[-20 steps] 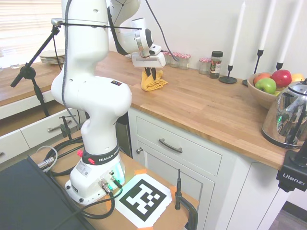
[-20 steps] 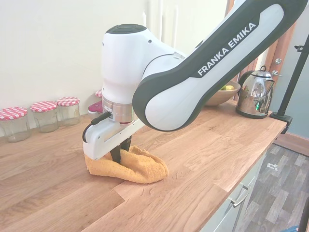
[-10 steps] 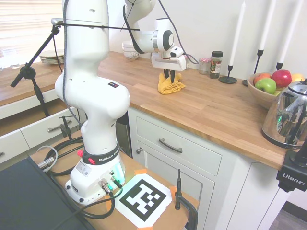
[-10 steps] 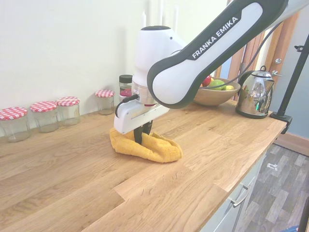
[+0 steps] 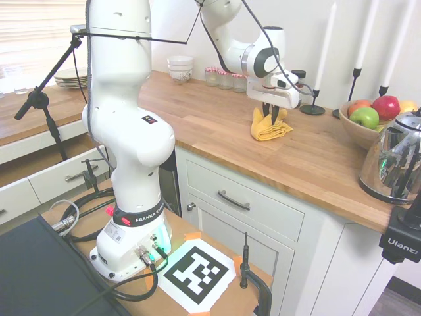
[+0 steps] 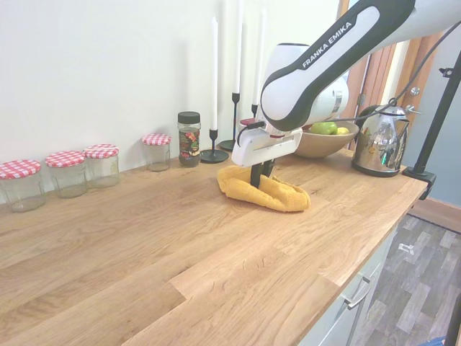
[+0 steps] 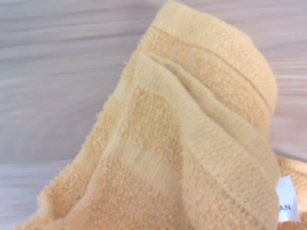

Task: Wipe the counter

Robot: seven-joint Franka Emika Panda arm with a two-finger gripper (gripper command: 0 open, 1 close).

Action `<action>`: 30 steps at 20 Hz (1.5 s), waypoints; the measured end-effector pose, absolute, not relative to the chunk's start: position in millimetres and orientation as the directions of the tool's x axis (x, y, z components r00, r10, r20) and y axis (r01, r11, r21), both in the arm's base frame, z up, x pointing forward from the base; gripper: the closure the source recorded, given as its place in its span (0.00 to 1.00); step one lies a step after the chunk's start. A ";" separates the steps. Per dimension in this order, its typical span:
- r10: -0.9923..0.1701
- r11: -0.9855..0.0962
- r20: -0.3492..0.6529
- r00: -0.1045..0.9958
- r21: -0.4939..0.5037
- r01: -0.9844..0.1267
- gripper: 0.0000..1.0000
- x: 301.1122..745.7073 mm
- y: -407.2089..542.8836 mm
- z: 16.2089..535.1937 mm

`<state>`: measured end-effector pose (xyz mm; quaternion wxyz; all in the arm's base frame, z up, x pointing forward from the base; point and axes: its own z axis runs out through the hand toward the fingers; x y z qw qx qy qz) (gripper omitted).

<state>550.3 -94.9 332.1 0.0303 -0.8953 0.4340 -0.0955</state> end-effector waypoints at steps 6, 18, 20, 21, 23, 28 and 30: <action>-0.825 -0.564 0.133 0.549 -0.162 -0.810 1.00 537.6 -170.0 332.0; -0.887 -0.462 0.106 0.450 -0.190 -0.866 0.00 513.2 -243.7 332.1; -0.889 -0.457 0.107 0.445 -0.190 -0.869 0.00 511.8 -246.7 332.2; -0.890 -0.456 0.107 0.443 -0.190 -0.870 0.00 511.2 -247.8 332.3; -0.893 -0.451 0.108 0.438 -0.190 -0.872 0.00 510.0 -251.0 332.7; -0.898 -0.439 0.110 0.425 -0.189 -0.879 0.00 506.4 -258.4 333.4; -0.900 -0.435 0.112 0.421 -0.190 -0.880 0.00 505.3 -260.7 334.3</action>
